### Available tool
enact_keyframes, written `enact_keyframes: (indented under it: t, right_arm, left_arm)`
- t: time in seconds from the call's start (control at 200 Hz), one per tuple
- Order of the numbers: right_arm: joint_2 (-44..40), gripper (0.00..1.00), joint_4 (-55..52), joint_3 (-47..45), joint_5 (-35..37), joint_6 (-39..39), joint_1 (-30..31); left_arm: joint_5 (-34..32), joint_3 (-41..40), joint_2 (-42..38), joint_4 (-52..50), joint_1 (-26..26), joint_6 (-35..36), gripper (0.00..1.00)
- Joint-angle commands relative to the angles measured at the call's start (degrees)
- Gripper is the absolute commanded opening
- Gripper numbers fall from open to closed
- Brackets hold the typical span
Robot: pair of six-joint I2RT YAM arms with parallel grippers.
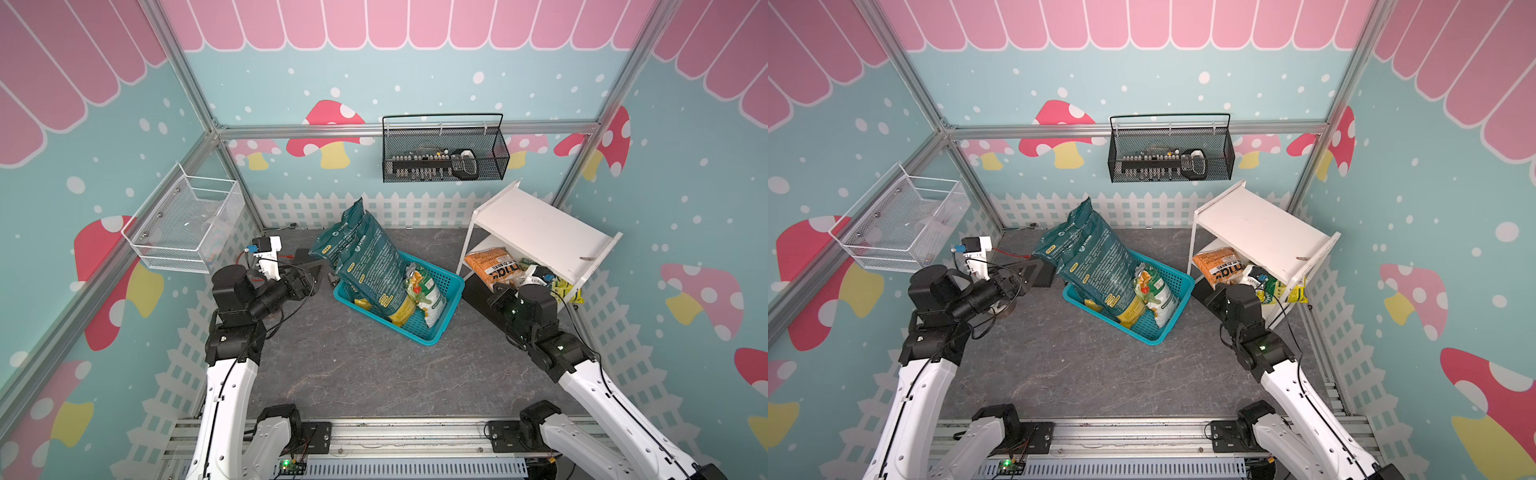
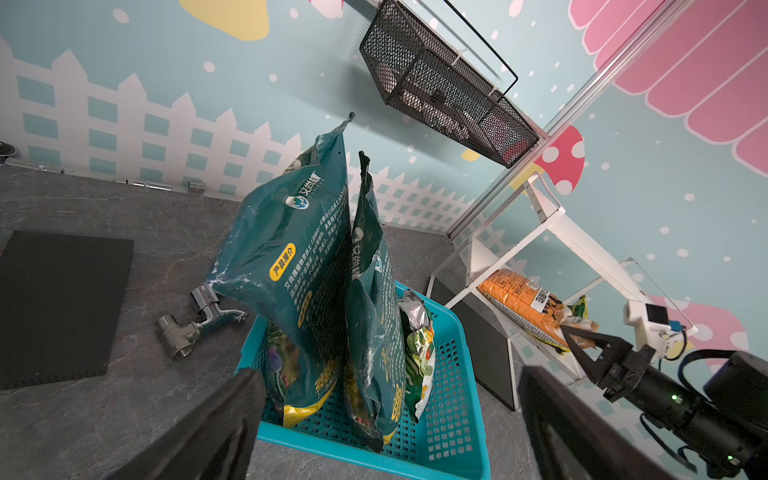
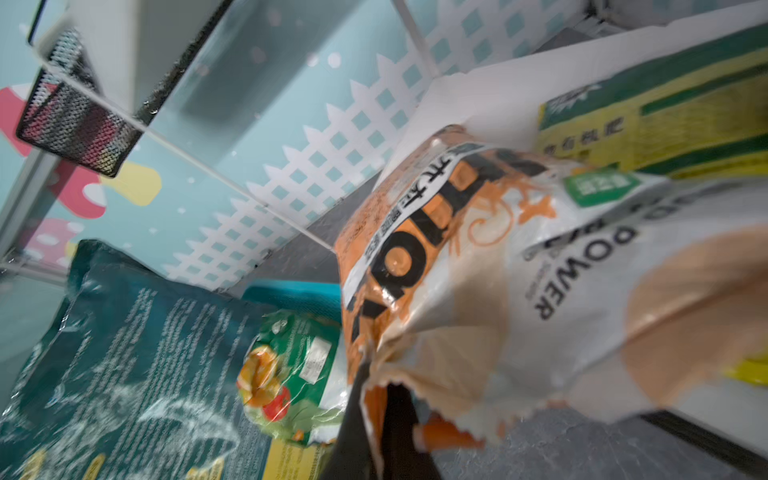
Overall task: Take down the fertilizer bag from the shelf
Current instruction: Pick up the fertilizer bag from the shelf.
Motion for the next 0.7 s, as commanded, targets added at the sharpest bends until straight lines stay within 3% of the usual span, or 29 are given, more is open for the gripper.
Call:
enact_keyframes:
  t: [0.0, 0.26, 0.42, 0.695]
  right_arm:
    - [-2.26, 0.00, 8.59, 4.86, 1.18, -5.64, -0.11]
    - [-0.65, 0.00, 9.49, 7.46, -0.16, -8.36, -0.11]
    - [2.86, 0.00, 10.98, 9.69, -5.18, -10.57, -0.12]
    - [1.50, 0.00, 13.71, 9.94, -14.33, -14.36, -0.11]
  left_arm:
    - [-0.24, 1.68, -0.67, -0.63, -0.32, 1.47, 0.99]
    - [-0.22, 1.68, -0.61, -0.60, -0.27, 1.50, 0.99]
    - [-0.25, 1.63, -0.60, -0.64, -0.26, 1.51, 0.99]
    - [-0.22, 1.63, -0.70, -0.66, -0.23, 1.52, 0.99]
